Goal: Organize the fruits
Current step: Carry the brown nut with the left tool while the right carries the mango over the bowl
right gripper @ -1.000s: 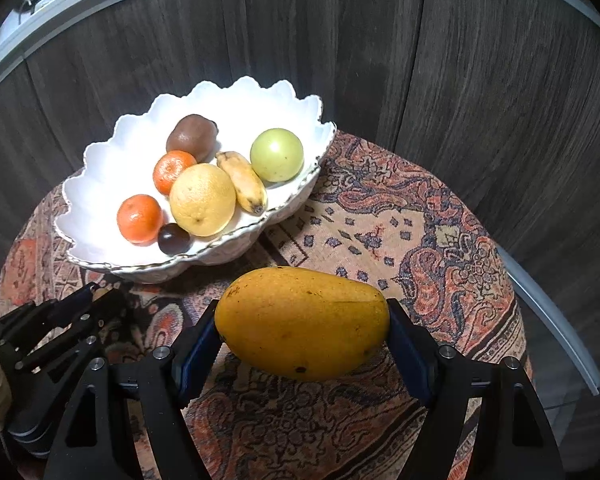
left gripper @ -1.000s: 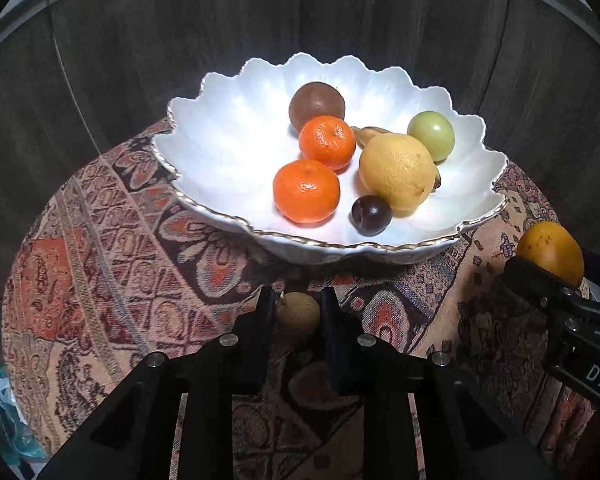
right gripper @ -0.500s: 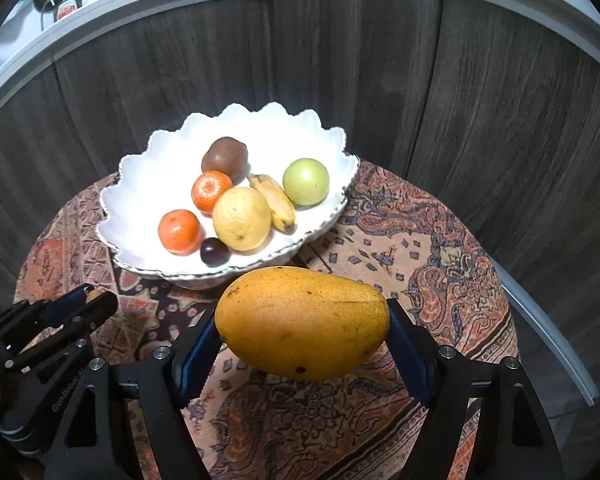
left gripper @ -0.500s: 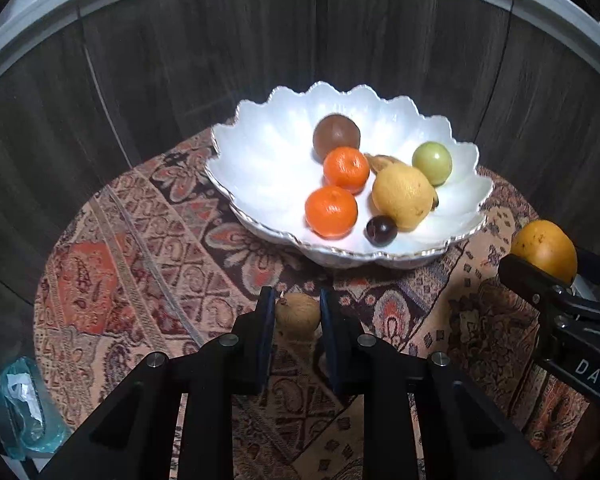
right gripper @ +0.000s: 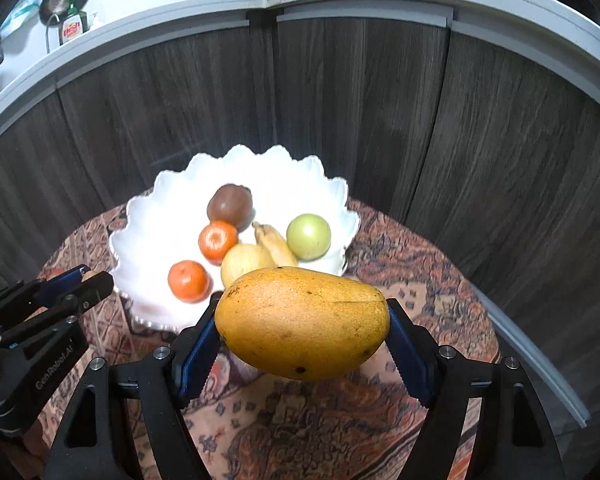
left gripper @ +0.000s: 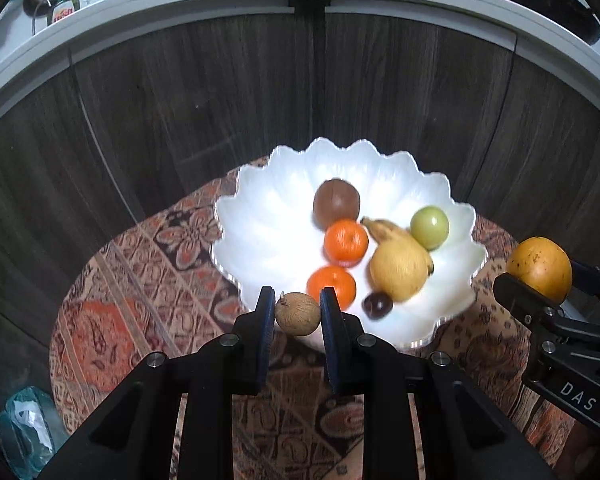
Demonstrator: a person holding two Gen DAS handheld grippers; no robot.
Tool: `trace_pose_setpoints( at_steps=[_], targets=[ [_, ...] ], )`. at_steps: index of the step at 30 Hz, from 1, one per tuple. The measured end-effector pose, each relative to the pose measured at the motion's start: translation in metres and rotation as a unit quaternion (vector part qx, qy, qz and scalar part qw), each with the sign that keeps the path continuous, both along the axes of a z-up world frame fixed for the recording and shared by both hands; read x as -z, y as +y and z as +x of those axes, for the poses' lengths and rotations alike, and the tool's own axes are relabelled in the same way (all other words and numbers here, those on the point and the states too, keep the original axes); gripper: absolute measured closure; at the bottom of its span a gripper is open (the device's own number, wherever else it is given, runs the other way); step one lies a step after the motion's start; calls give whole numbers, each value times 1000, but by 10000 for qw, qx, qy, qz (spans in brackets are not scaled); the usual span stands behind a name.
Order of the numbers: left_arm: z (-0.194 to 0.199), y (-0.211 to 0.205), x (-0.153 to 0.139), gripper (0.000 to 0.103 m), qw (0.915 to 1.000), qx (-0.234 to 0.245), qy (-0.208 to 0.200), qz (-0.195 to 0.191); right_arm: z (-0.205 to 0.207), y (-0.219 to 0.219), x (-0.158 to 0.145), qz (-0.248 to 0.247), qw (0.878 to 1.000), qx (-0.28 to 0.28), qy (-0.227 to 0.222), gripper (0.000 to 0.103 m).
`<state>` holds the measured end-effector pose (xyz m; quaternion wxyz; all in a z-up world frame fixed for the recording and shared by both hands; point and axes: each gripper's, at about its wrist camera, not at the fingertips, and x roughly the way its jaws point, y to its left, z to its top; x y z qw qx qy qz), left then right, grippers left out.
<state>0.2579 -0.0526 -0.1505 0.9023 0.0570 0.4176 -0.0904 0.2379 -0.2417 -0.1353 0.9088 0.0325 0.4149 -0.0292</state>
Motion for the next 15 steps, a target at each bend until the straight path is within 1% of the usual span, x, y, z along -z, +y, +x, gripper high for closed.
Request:
trace_pose_setpoints(
  at_steps=[7, 15],
  targets=[
    [24, -4, -4, 80, 10000, 19, -80, 22, 25, -2, -6, -57, 9999, -7, -87, 25],
    [50, -3, 7, 80, 10000, -8, -5, 34, 53, 2, 2, -41, 10000, -42, -3, 25]
  ],
)
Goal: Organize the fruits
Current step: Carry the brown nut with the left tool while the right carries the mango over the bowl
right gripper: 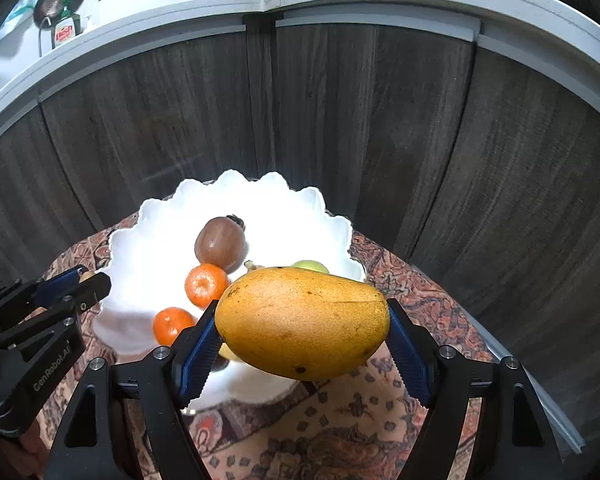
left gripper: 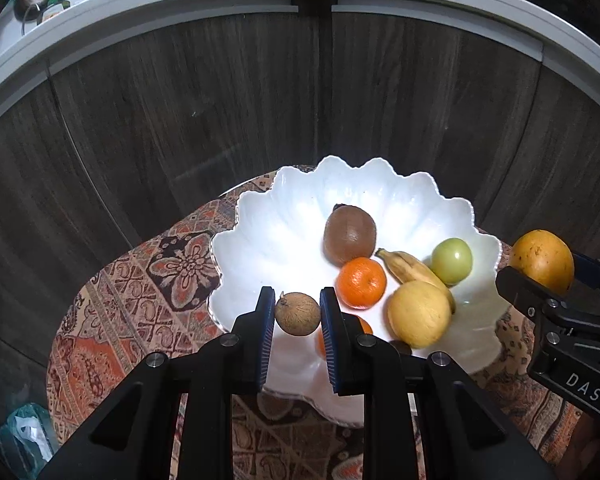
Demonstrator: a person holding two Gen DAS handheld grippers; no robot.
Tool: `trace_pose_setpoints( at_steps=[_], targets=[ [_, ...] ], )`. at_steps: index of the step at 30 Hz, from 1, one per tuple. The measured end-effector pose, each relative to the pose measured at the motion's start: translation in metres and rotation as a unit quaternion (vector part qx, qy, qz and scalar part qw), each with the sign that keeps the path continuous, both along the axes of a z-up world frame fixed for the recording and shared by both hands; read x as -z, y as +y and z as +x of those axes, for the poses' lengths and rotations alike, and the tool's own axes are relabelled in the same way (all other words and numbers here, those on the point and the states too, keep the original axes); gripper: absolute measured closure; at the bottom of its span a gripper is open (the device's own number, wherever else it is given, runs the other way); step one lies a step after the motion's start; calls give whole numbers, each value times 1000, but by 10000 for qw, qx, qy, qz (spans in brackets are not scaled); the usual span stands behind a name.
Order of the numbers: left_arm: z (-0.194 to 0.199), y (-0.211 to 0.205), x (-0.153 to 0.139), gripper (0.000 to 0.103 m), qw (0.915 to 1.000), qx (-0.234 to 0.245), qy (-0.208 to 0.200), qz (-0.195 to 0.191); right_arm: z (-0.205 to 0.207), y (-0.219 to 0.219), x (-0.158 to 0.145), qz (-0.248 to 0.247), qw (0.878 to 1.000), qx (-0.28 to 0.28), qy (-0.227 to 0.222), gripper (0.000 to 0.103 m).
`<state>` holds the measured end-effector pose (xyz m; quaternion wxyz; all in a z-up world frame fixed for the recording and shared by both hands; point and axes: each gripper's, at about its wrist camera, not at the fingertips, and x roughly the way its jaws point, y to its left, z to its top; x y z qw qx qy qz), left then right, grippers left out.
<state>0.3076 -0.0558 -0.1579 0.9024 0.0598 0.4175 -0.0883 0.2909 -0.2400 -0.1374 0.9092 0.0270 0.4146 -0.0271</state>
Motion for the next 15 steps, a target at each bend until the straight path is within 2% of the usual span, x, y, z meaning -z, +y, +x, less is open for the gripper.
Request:
trace_pose_setpoints(
  at_steps=[11, 12, 15],
  targets=[
    [26, -2, 22, 79, 9999, -5, 164, -14, 26, 3, 23, 119, 9996, -8, 252, 25],
    [26, -2, 23, 76, 9998, -6, 173, -15, 27, 3, 24, 136, 9995, -16, 276, 25],
    [25, -3, 24, 53, 9999, -20, 119, 34, 28, 2, 27, 202, 9993, -66, 313, 25]
  ],
)
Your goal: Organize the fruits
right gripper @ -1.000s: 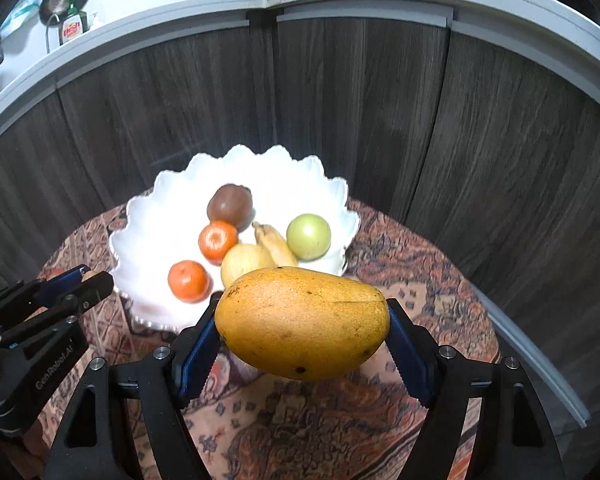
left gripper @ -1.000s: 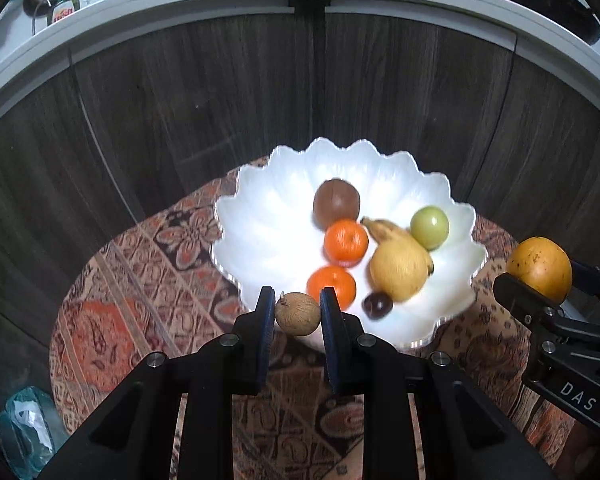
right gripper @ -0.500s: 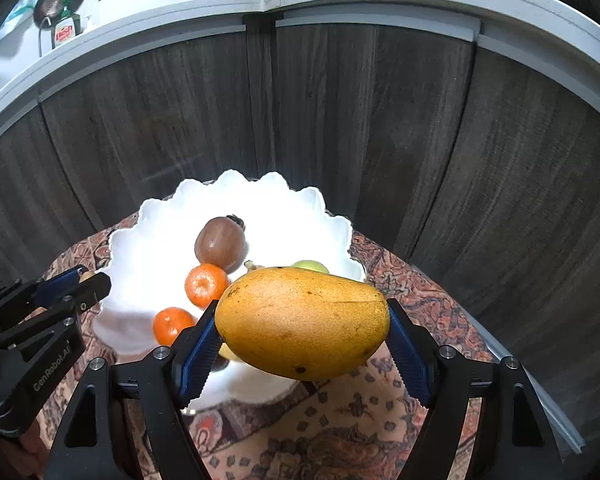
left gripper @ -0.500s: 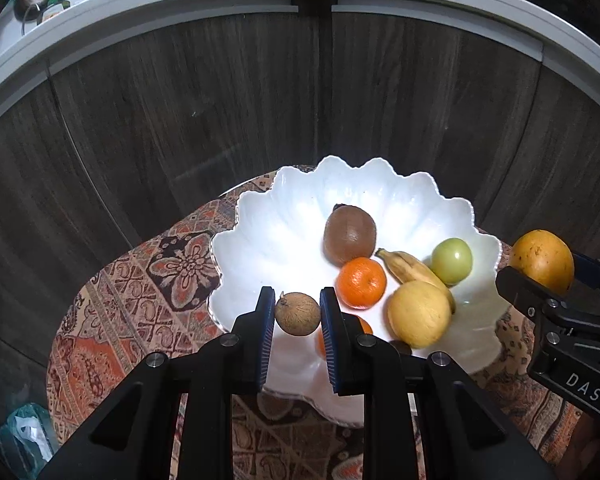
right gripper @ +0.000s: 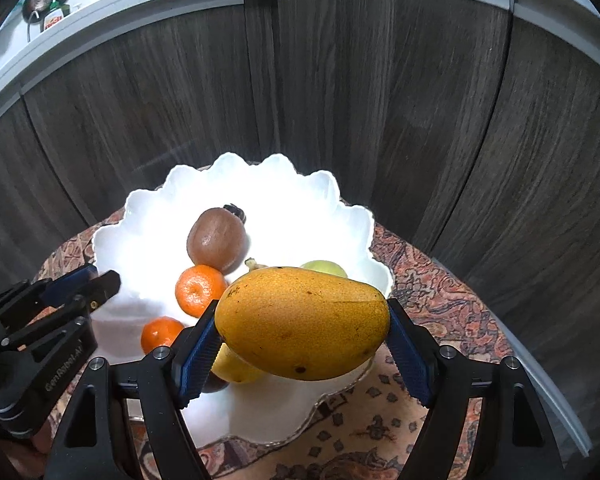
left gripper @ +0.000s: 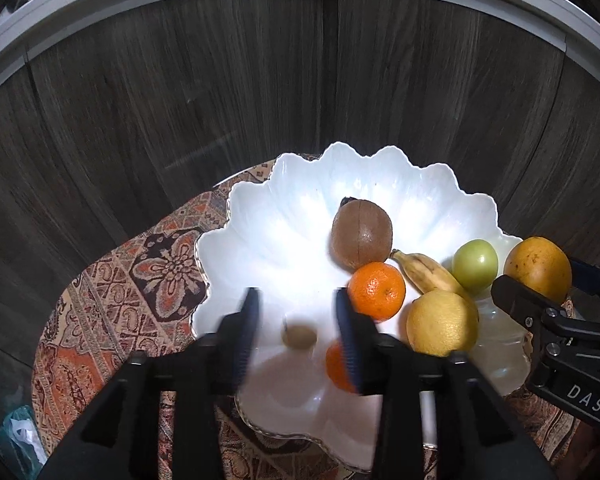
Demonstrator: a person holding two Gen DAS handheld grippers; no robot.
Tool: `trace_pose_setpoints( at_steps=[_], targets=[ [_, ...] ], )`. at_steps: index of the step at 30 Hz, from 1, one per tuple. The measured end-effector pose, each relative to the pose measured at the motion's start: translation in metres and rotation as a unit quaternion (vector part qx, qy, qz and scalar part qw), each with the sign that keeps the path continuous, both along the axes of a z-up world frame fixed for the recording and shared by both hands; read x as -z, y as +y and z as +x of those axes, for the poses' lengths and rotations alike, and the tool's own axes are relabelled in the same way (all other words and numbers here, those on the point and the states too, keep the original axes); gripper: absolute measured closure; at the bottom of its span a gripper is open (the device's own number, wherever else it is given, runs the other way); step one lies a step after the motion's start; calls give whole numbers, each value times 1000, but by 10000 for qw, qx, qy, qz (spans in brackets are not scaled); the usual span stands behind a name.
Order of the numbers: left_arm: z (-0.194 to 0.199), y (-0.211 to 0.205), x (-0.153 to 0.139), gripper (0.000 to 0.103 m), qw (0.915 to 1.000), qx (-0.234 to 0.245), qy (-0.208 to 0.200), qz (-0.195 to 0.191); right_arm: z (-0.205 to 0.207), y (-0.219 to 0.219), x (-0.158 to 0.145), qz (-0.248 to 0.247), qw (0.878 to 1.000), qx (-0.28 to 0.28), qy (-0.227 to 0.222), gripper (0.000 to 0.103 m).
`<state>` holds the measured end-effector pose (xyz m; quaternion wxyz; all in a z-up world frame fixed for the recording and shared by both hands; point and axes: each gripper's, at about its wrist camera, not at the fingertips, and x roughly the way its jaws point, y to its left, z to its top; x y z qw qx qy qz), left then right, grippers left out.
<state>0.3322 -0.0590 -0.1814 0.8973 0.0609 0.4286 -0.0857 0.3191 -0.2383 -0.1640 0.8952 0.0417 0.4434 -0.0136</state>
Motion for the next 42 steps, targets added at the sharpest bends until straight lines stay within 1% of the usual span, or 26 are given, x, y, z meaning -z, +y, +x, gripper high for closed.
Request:
trace_pose_setpoints(
  at_steps=[1, 4, 6, 7, 10, 14, 17, 20, 27, 42],
  targets=[
    [0, 0, 0, 43, 10000, -15, -15, 15, 1, 0, 1, 22, 10000, -19, 23, 24],
    [-2, 2, -3, 36, 9999, -80, -65, 67, 2, 0, 0, 43, 10000, -64, 34, 23],
    [-4, 3, -6, 30, 9998, -132, -85, 126, -1, 2, -6, -88, 9999, -50, -85, 18],
    [-6, 4, -9, 27, 9997, -159, -113, 145, -2, 3, -10, -133, 9998, -38, -149, 14],
    [-13, 7, -19, 20, 9993, -222, -226, 181, -8, 5, -22, -206, 9993, -30, -302, 12],
    [-25, 12, -36, 19, 9987, -309, -347, 200, -20, 7, -39, -249, 9985, -3, -489, 12],
    [-38, 16, -50, 12, 9979, -396, -460, 231, -30, 8, -50, -233, 9981, 20, -571, 12],
    [-54, 20, -64, 12, 9966, -541, -544, 305, -43, 9, -63, -214, 9977, 34, -644, 12],
    [-94, 28, -88, 12, 9956, -609, -658, 271, -81, 15, -88, -209, 9963, 39, -836, 9],
    [-167, 42, -117, 9, 9941, -754, -763, 166, -150, 21, -125, -218, 9937, 1, -1100, 9]
  ],
)
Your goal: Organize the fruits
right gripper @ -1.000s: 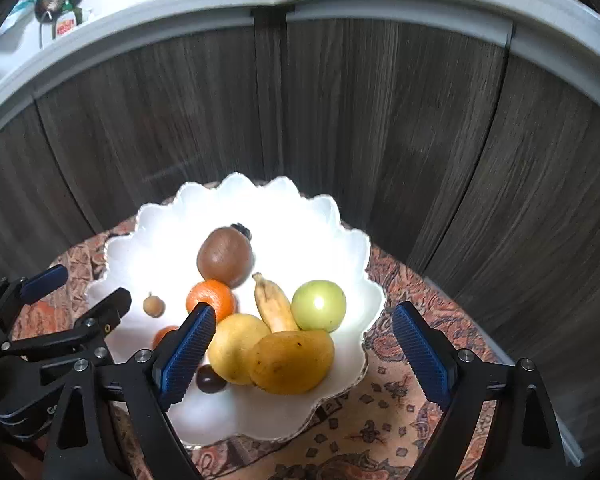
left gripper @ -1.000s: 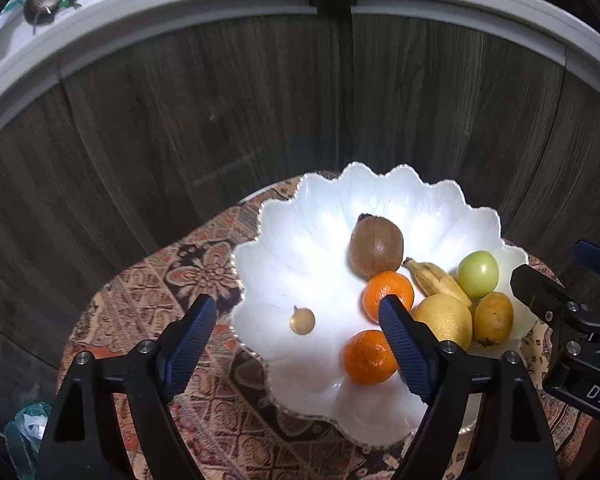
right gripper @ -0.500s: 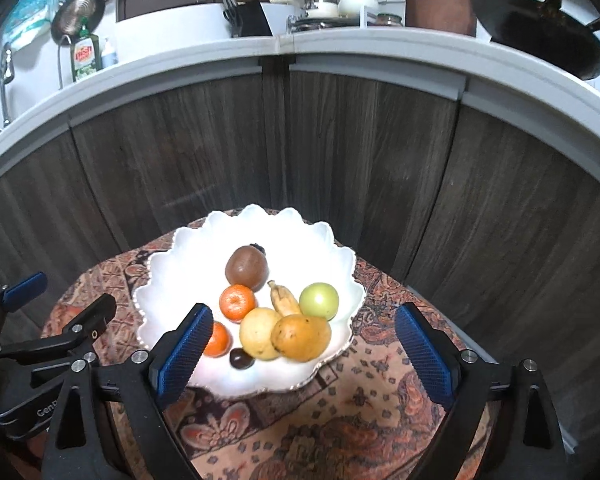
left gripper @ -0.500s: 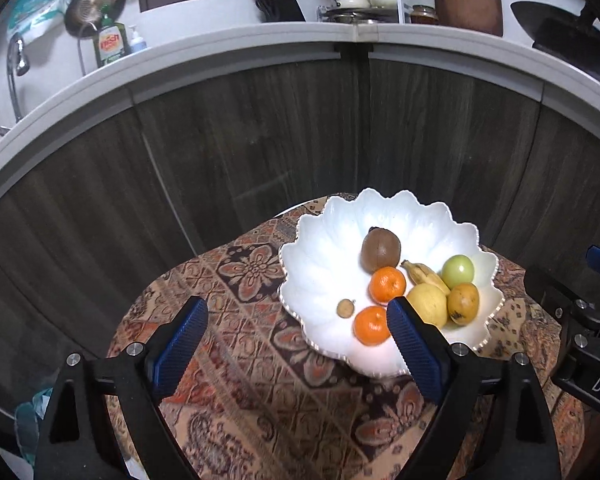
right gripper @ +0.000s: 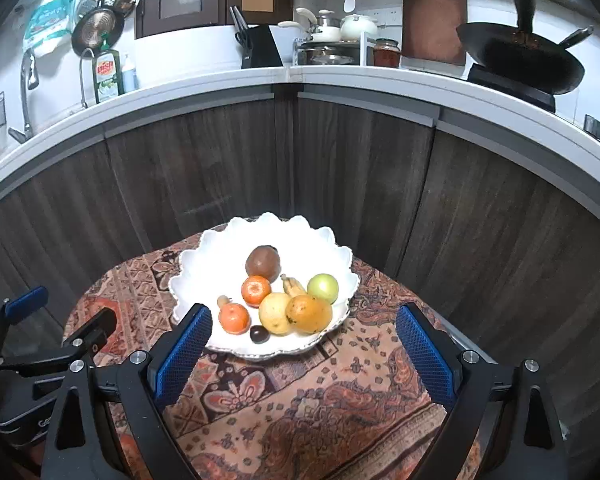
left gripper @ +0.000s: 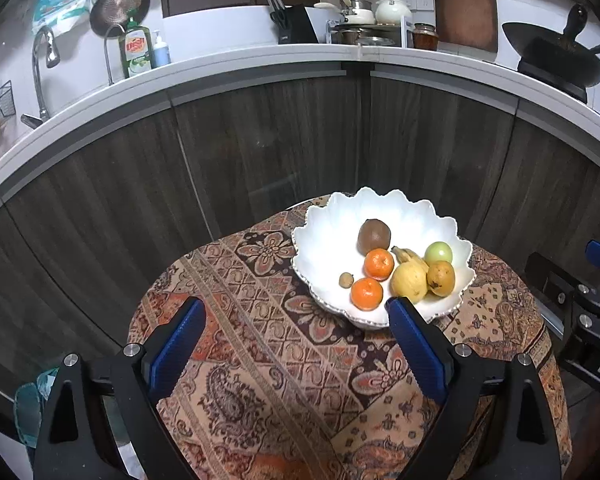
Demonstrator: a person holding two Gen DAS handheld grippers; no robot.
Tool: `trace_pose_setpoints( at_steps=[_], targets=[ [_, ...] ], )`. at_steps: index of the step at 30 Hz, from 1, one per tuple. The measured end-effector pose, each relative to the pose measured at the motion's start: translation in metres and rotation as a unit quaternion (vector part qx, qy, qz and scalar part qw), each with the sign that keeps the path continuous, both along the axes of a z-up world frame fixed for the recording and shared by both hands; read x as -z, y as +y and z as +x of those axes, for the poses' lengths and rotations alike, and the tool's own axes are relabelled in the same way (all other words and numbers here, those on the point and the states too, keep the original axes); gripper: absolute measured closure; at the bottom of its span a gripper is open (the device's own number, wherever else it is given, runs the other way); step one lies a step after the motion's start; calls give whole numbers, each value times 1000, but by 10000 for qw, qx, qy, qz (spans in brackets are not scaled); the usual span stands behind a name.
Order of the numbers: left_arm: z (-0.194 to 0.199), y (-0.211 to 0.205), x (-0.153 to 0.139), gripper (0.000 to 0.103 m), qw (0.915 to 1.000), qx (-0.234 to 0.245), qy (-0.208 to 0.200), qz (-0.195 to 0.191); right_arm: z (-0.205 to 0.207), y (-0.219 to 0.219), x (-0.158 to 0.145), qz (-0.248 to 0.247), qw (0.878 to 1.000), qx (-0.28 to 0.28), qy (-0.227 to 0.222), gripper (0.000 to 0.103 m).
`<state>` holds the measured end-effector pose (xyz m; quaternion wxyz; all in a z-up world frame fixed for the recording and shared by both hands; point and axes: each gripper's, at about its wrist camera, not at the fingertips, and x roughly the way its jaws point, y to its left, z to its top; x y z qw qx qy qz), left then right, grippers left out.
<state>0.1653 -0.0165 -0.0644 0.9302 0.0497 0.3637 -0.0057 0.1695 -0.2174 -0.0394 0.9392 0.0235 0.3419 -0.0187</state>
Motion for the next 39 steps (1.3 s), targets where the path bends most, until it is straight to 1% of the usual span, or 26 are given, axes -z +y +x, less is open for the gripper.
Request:
trace_pose_setpoints(
  at_steps=[8, 17, 24, 39],
  targets=[
    [-33, 8, -9, 8, 10000, -67, -23, -2, -33, 5, -15, -62, 9999, -30, -152, 9],
    [-63, 16, -20, 8, 9998, -170, -132, -40, -62, 9, -22, -15, 9998, -84, -181, 9],
    [-74, 17, -27, 8, 9996, -165, -213, -59, -75, 10, -26, -13, 9997, -95, -225, 9],
    [-79, 13, -35, 8, 9994, -143, -312, -48, -80, 6, -34, -20, 9993, -76, -377, 9]
  ],
)
